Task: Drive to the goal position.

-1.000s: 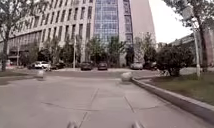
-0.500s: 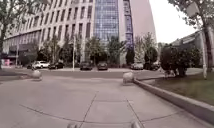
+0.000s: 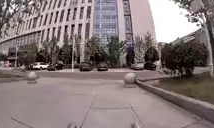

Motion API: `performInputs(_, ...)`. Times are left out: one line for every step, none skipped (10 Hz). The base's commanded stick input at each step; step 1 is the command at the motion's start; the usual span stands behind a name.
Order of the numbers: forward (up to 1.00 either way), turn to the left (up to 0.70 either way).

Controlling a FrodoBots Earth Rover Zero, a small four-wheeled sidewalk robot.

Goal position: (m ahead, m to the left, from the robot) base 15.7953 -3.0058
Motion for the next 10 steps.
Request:
performInputs(0.7, 0.0)
performInputs(0.7, 0.0)
performInputs(0.7, 0.0)
performInputs(0.7, 0.0)
performInputs(0.7, 0.0)
performInputs(0.7, 0.0)
performInputs(0.7, 0.0)
performInputs(0.7, 0.0)
performInputs(0.7, 0.0)
performInputs(0.7, 0.0)
